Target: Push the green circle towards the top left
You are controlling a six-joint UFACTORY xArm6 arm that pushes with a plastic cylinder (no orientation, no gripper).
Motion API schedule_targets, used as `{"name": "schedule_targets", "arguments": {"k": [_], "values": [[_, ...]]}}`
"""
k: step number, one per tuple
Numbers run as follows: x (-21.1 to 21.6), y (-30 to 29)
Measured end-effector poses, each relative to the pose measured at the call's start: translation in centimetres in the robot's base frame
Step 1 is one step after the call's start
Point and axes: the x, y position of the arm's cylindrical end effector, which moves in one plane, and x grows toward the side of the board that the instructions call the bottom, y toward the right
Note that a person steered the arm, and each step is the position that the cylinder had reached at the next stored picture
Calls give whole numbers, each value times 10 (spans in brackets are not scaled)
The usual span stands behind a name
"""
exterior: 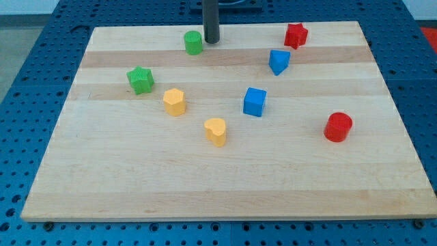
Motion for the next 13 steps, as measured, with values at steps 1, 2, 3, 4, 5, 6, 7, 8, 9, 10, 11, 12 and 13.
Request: {"name": "schedule_targets", "arguments": {"k": [1, 2, 3, 4, 5, 6, 7, 8, 9, 10, 11, 12, 13], "values": [[-1, -1], [-1, -1], [-3, -1], [-8, -1], [-20, -1], [-37, -2], [-44, -12], [-44, -18], [-43, -24], [-39, -15], [-36, -11], [-18, -24], [-4, -26]]}}
